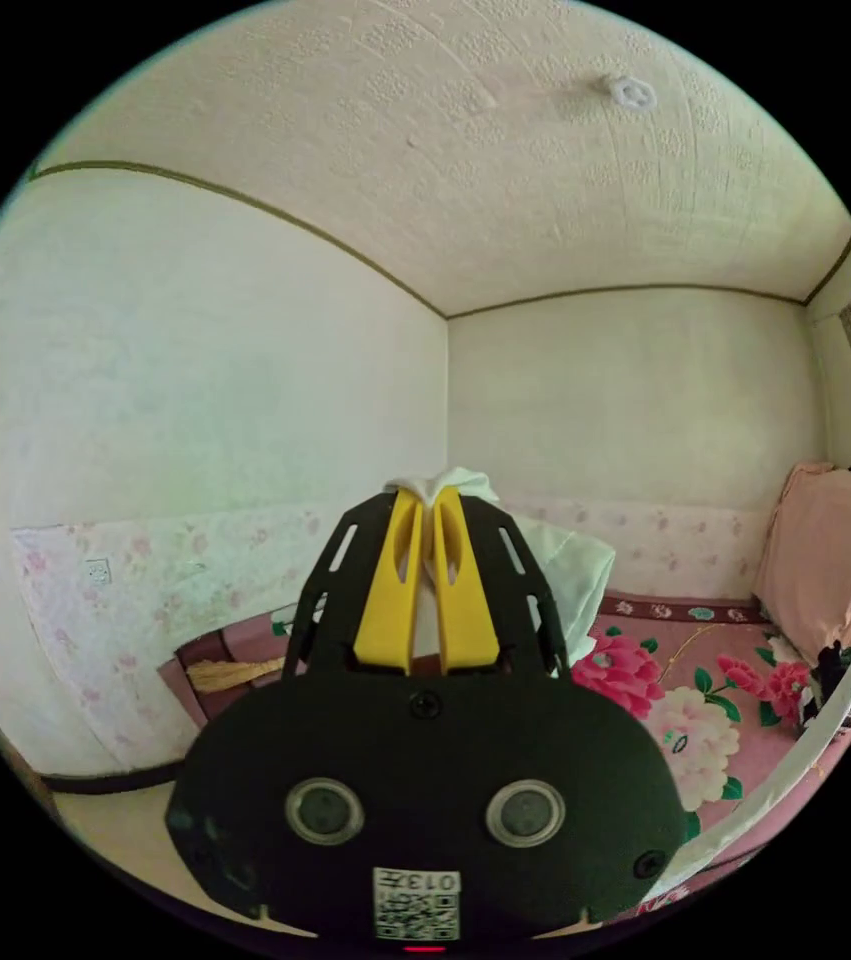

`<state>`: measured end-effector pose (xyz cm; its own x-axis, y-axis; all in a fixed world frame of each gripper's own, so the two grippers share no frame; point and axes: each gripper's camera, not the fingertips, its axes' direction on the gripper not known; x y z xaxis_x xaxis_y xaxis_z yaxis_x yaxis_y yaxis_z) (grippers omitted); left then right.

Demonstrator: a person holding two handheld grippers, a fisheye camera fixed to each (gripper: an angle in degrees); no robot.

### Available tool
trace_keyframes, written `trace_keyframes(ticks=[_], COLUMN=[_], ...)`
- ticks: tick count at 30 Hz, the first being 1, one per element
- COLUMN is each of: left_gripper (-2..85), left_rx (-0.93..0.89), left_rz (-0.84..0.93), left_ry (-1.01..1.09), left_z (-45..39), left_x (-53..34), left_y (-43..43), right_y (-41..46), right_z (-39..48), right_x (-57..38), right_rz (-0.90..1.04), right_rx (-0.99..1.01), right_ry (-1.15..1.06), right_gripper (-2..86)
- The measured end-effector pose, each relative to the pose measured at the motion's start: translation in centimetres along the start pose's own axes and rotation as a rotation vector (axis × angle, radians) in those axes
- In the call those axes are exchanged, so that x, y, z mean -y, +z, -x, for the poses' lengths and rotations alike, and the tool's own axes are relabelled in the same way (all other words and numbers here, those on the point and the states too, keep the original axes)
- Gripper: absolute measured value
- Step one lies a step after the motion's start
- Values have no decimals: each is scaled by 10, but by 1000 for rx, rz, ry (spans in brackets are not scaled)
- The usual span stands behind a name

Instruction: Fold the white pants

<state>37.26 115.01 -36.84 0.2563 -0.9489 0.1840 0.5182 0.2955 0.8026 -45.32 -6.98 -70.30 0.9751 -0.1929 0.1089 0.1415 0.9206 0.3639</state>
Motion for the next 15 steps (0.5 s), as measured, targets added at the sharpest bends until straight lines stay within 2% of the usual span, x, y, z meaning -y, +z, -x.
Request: trace_keyframes(ticks=[4,6,9,11,13,15], left_gripper=[2,2,2,3,3,3], left_rx=[5,-21,36,120,111,9], left_rz=[70,59,-141,-345,-421,-400], left_ry=[-164,-220,-110,14,64,125], left_z=[6,5,-25,-60,-81,-101], left_x=[3,23,73,102,112,114], left_y=[28,25,-23,-81,-117,-141], right_y=[107,133,130,103,87,84], right_z=[49,77,102,98,86,75], right_x=[42,75,148,196,216,224], right_rz=[168,128,-127,-407,-588,-693], right_rx=[173,222,283,298,285,236], right_ry=[-174,-270,-315,-260,-208,-197], right_gripper=[10,10,11,13,13,13])
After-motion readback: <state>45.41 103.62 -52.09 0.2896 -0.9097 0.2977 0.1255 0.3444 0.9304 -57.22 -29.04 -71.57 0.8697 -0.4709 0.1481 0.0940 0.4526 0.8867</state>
